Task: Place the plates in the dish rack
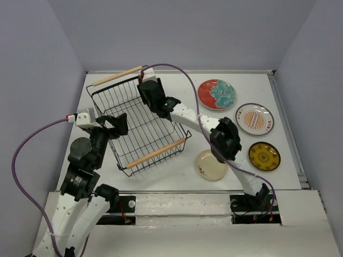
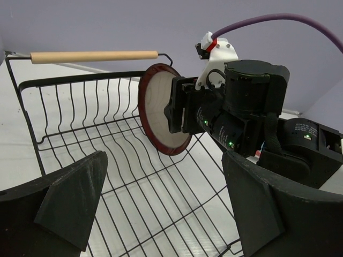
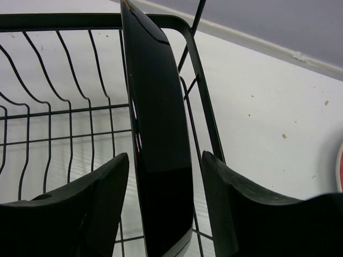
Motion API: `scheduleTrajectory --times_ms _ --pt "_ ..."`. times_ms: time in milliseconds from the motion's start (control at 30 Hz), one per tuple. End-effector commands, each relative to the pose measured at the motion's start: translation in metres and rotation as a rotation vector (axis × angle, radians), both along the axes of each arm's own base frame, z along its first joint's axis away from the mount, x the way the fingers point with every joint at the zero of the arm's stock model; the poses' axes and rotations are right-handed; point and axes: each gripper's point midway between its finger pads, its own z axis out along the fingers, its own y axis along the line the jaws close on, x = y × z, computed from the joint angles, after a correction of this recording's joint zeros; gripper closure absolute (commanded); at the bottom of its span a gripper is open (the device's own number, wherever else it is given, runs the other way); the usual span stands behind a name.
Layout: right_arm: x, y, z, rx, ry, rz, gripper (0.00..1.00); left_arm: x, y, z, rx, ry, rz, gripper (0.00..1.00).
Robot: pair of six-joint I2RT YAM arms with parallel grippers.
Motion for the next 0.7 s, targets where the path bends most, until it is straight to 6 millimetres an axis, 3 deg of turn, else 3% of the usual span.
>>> scheduleTrajectory --times_ms 0,200,367,467,500,533,567,633,667 --pt "-0.006 -0.009 0.092 0.159 -0.103 -0.008 0.33 0.004 -0.002 0.006 -0.004 -0.034 0.001 0.01" --pt "-0.022 -0.009 0.128 0.235 -0.097 0.051 0.23 0.004 -0.002 0.005 -0.002 -0.033 -0.001 0.01" --pt "-0.048 -0.011 0.168 0.299 -0.08 0.149 0.17 0.005 -0.002 0.003 0.003 -0.026 -0.001 0.01" --pt "-0.066 -0.025 0.184 0.342 -0.043 0.218 0.17 0.006 -0.002 0.002 0.006 -0.021 0.002 0.01" --pt "-0.067 -0.035 0.183 0.354 -0.028 0.212 0.18 0.006 -0.002 0.002 0.005 -0.021 0.002 0.01" --pt "-0.071 -0.043 0.159 0.332 0.025 0.218 0.18 0.005 -0.002 0.002 0.004 -0.023 0.001 0.01" --pt "-0.068 -0.071 0.172 0.359 0.014 0.189 0.22 0.005 -0.003 0.002 0.003 -0.023 -0.002 0.01" --pt "-0.063 -0.099 0.161 0.405 0.058 0.162 0.27 0.005 -0.004 0.002 0.002 -0.021 -0.01 0.01" --pt "-0.066 -0.122 0.143 0.411 0.102 0.138 0.32 0.005 -0.005 0.002 0.003 -0.023 -0.013 0.01"
